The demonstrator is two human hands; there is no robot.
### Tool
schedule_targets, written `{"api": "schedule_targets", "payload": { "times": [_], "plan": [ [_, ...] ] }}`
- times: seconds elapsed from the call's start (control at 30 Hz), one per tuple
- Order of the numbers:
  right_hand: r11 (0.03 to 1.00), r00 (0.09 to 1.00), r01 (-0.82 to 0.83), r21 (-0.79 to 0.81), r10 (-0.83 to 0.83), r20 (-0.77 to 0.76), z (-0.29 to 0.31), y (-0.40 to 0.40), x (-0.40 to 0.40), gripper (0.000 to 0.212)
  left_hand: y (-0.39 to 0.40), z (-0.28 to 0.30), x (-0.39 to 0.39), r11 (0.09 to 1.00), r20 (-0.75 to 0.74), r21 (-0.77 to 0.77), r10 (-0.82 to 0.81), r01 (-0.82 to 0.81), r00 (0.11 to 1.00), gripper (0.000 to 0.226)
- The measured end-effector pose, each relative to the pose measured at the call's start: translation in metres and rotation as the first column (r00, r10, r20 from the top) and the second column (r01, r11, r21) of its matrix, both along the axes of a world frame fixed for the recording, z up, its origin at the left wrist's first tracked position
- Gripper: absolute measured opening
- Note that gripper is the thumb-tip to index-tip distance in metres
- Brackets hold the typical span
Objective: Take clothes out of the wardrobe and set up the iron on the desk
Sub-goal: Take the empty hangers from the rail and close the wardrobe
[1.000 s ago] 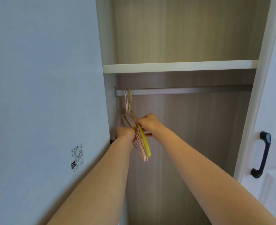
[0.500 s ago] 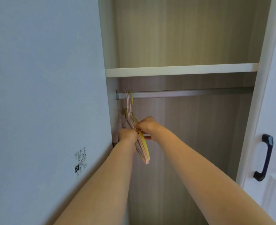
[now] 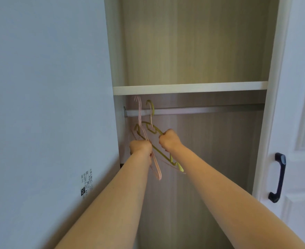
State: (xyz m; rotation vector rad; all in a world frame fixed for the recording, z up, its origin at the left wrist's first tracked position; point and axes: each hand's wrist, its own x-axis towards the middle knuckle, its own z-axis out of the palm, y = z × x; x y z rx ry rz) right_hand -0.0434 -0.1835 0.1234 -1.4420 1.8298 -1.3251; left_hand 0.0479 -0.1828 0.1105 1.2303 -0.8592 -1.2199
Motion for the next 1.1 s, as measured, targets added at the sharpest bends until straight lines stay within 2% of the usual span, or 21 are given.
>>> {"api": "schedule_targets", "payload": {
  "times": [0.1, 0.2, 0.37, 0.53, 0.67, 0.83, 1.0, 1.1],
  "plan": [
    [1.000, 0.999, 0.024, -0.017, -0.024, 0.029, -0.006, 0.011, -0.006, 0.022, 0.016, 0.002, -0.006, 0.999, -0.048, 0.005, -0.044, 0.044, 0.998, 0.007],
    [0.998, 0.997, 0.049, -0.032, -0.046, 0.069, -0.010, 0.029, -0.014, 0.020, 0.036, -0.001, -0.010, 0.998, -0.059, -0.002, -0.065, 0.065, 0.996, 0.019],
    [0.997, 0.989, 0.078, -0.020, -0.075, 0.129, -0.020, 0.071, -0.025, 0.017, 0.072, -0.002, -0.015, 0.995, -0.034, -0.039, -0.095, 0.094, 0.995, 0.023],
    [0.996, 0.977, 0.088, -0.012, -0.084, 0.196, -0.028, 0.124, -0.034, 0.020, 0.113, -0.006, -0.021, 0.987, -0.071, -0.071, -0.150, 0.145, 0.986, 0.018],
    [0.998, 0.971, 0.066, 0.025, -0.070, 0.227, -0.042, 0.170, -0.038, 0.020, 0.153, -0.026, -0.021, 0.974, -0.028, -0.031, -0.224, 0.223, 0.974, 0.009],
    [0.995, 0.978, 0.045, 0.085, -0.061, 0.198, -0.064, 0.233, -0.034, 0.016, 0.212, -0.070, -0.018, 0.939, -0.002, 0.081, -0.335, 0.335, 0.942, 0.009],
    [0.989, 0.998, 0.061, 0.132, -0.056, -0.039, -0.111, 0.292, -0.018, 0.009, 0.273, -0.118, -0.013, 0.916, 0.001, 0.156, -0.374, 0.369, 0.927, 0.003],
    [0.985, 0.998, 0.033, 0.168, -0.025, -0.055, -0.140, 0.325, -0.009, 0.011, 0.304, -0.142, -0.010, 0.912, -0.071, 0.193, -0.354, 0.361, 0.933, 0.006]
  ]
}}
